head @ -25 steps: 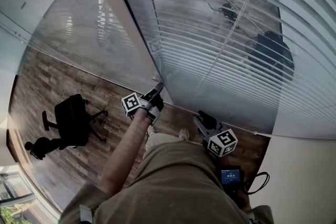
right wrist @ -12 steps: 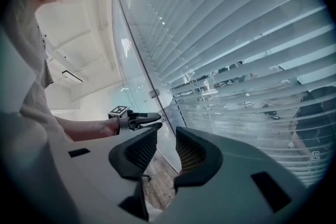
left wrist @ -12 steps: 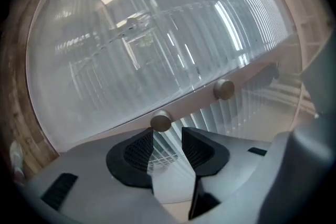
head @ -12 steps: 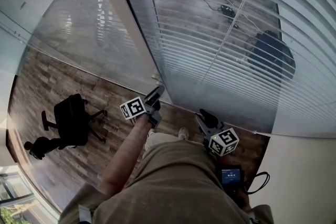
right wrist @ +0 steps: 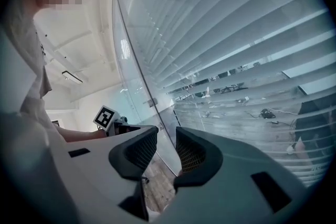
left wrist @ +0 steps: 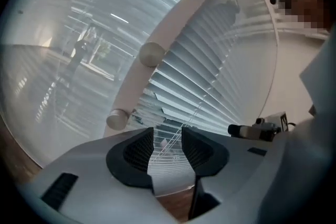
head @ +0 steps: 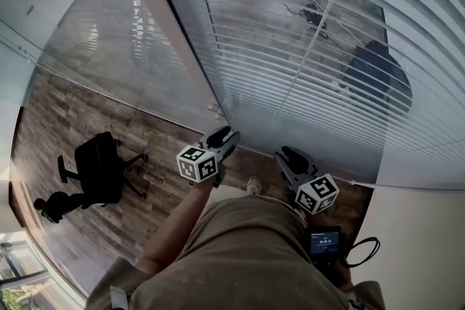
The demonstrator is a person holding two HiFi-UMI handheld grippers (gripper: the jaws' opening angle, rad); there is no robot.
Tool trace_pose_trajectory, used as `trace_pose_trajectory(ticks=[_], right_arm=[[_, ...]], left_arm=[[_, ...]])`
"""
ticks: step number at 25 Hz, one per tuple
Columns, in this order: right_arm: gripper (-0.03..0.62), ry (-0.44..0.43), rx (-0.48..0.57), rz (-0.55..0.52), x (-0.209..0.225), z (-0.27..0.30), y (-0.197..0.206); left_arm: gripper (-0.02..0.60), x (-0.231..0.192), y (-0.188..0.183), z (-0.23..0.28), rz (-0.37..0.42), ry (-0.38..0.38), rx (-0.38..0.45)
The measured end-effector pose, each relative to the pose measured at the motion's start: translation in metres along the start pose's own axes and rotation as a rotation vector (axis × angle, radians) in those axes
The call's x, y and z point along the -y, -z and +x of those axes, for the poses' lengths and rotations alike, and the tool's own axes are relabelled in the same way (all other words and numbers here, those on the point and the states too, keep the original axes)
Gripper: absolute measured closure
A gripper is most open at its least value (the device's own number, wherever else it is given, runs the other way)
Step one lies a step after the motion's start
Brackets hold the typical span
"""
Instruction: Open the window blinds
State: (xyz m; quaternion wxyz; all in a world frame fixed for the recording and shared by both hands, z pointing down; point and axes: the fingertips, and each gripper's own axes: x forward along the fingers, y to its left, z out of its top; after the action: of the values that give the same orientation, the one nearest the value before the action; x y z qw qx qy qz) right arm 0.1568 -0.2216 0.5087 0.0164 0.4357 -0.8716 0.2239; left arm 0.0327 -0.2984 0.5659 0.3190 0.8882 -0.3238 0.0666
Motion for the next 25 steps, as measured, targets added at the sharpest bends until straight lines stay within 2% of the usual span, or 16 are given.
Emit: trace_pose_trajectory(ticks=[6, 17, 25], right_arm=[[0.476, -0.011, 0.001, -0.016, 0.001, 0.005, -0.009], [0.476, -0.016, -0.004, 0.015, 0.006, -0.008, 0.008], [0.476, 0.023, -0.002, 0.015, 0.014, -0.017, 0.009]], left_arm=[[0.417, 0.017, 0.005, 0.009, 0.105, 0.007, -0.036], [0.417, 0.014, 0.014, 0.003, 0.116, -0.052, -0.029], [0.417, 0.020, 0.011, -0.001, 0.147, -0.078, -0.014]])
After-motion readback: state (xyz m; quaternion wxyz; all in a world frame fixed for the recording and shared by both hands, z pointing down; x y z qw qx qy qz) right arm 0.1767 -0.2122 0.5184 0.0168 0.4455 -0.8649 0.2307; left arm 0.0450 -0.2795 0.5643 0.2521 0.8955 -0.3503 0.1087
